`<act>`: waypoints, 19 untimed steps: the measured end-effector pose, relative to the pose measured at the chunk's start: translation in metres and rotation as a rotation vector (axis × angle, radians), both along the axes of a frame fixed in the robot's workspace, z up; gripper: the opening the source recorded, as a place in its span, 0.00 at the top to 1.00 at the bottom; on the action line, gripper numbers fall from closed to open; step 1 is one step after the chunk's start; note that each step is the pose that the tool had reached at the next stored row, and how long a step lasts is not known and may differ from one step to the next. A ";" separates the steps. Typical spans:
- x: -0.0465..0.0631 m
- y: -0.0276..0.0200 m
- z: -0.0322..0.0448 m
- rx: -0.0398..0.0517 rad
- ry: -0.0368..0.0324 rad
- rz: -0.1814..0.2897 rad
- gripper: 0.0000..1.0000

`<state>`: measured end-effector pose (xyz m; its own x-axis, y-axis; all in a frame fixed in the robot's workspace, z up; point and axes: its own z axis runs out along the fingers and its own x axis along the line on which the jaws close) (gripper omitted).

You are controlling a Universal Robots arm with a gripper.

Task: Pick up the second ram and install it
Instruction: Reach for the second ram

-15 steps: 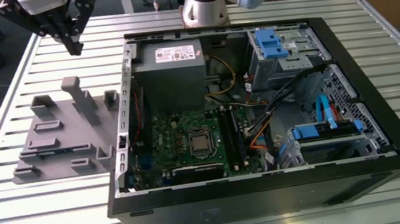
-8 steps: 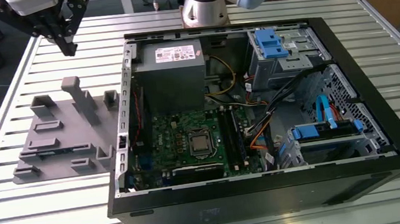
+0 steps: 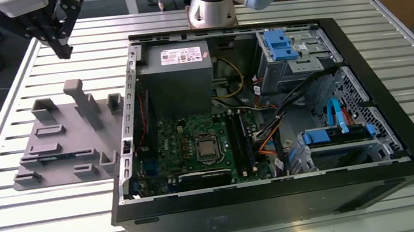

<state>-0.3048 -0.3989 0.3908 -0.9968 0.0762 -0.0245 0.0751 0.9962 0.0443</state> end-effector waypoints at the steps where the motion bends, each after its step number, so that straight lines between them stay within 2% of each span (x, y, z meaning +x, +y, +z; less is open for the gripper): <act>1: -0.002 0.0000 0.0000 0.0000 0.0000 0.000 0.89; 3: -0.005 -0.0004 -0.0001 0.0000 0.0000 0.000 0.89; 8: -0.013 -0.0048 -0.0002 -0.0001 0.0001 0.000 0.89; 13: -0.030 -0.0055 -0.0004 0.0000 0.0002 0.000 0.89; 14: -0.030 -0.0055 -0.0005 0.0004 0.0035 0.000 0.89; 17: -0.030 -0.0056 -0.0005 0.0009 0.0337 0.000 0.89; 19: -0.031 -0.0056 -0.0005 0.0009 0.0362 0.000 0.89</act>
<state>-0.3361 -0.4045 0.3903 -0.9970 0.0764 0.0117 0.0769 0.9961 0.0425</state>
